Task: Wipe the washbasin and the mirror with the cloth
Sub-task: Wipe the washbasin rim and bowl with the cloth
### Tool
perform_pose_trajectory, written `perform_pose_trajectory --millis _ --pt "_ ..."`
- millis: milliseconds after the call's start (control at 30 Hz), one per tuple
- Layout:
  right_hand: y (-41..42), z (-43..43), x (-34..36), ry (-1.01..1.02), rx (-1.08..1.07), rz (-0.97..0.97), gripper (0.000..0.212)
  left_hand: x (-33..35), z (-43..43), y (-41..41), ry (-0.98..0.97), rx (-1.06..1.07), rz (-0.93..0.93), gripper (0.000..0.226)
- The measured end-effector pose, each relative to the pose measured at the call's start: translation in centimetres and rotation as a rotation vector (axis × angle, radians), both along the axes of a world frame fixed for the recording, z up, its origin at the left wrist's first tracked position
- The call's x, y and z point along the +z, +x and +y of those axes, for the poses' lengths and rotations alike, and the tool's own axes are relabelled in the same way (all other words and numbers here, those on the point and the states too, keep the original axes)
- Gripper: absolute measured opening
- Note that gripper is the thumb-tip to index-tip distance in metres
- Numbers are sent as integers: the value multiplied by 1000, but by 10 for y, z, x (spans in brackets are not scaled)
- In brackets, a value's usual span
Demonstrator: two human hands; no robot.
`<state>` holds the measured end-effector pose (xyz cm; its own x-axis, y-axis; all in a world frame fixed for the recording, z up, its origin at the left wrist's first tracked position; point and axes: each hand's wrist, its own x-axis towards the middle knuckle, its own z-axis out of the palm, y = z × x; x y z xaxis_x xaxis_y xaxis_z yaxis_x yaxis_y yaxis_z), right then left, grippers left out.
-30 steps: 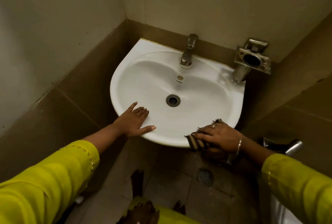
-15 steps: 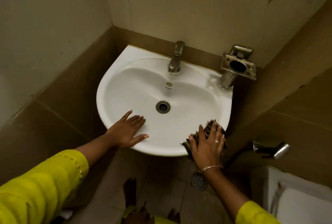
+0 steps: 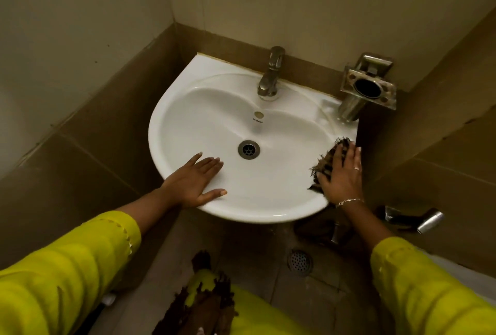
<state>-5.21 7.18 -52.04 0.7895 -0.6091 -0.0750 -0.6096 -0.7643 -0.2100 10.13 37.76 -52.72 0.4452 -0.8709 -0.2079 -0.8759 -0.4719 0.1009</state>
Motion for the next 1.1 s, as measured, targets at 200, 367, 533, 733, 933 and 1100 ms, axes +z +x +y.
perform_pose_trajectory --millis 200,367,533,733,933,1100 --pt "-3 17 -6 112 -214 6 82 7 -13 4 6 -148 -26 108" --pt "20 1 -3 -4 -189 68 82 24 -80 22 -108 -249 -138 97" --pt "46 -22 2 -87 -138 62 80 33 -115 34 -80 -372 -213 81" --pt "87 -46 2 -121 -155 126 72 32 -119 57 10 -386 -242 79" --pt "127 -45 0 -157 -243 184 68 17 -117 73 -61 -339 -232 75" --pt "157 -35 -4 -89 -372 -5 73 10 -107 83 -49 -269 -184 78"
